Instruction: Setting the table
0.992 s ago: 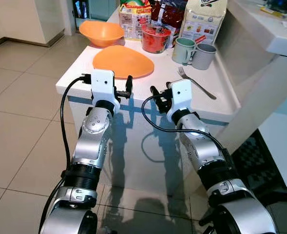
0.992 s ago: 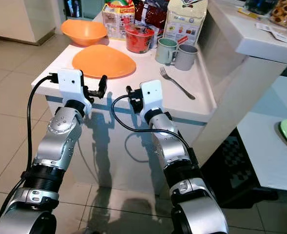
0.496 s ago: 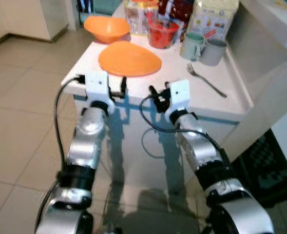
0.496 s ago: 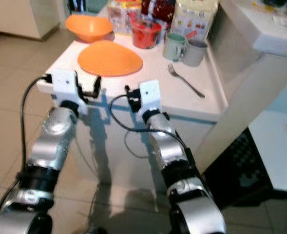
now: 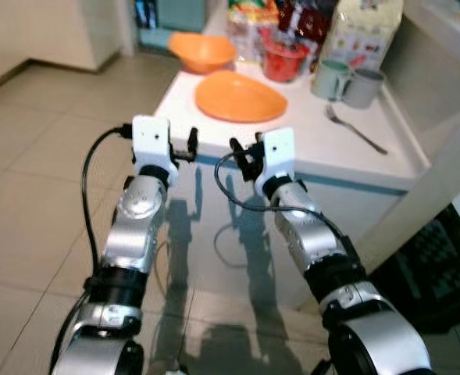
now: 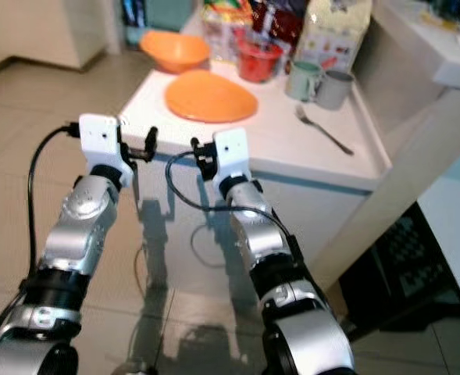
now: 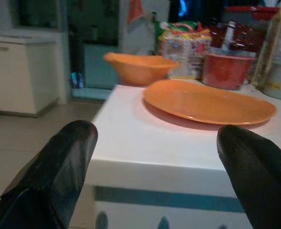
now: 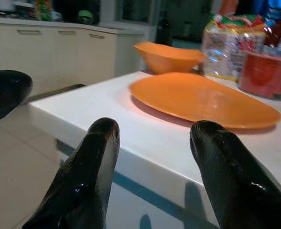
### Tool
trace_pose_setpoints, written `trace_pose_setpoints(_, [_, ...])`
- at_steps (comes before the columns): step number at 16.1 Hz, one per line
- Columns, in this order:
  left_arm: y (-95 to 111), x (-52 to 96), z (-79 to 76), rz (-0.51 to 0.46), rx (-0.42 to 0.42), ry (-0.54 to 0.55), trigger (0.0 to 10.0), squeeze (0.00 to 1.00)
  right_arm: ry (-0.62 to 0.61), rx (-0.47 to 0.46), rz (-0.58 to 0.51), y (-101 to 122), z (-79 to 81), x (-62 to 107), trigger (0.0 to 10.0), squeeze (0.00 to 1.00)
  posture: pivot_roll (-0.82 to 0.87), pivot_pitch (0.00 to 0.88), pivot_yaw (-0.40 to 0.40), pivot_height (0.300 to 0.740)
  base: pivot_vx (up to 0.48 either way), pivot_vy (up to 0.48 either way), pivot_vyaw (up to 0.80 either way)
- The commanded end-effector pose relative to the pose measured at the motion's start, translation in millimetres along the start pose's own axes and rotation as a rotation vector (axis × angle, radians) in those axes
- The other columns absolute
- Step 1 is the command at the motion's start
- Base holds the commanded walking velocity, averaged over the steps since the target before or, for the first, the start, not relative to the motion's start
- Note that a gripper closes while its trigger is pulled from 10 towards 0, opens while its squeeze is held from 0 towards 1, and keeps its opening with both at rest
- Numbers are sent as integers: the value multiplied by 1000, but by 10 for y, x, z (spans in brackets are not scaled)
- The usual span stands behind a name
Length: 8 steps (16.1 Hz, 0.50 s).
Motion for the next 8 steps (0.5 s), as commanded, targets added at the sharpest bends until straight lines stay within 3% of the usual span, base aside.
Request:
trace_pose_setpoints(1, [33, -7, -95, -6, 2, -30, 10000, 0, -23, 9, -12, 44, -94, -13, 10000, 0, 179, 0, -80, 740, 0, -360, 0])
trace_pose_setpoints(8, [28, -17, -77, -3, -16, -33, 10000, 0, -12, 10, -16, 52, -58, -49, 10000, 0, 178, 0, -86, 740, 0, 0, 0])
Point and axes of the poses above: a point about 5 cm out from each wrist's last joint towards the gripper, its own x axis pointing back from the gripper into the wrist, its own y axis along the axis of the wrist's last joint, z = x × y, the point moved 2 cm from there along -x, pointing out of the wrist towards the gripper, and after that the axes turned 11 degrees about -x, right-handed, at the moved point
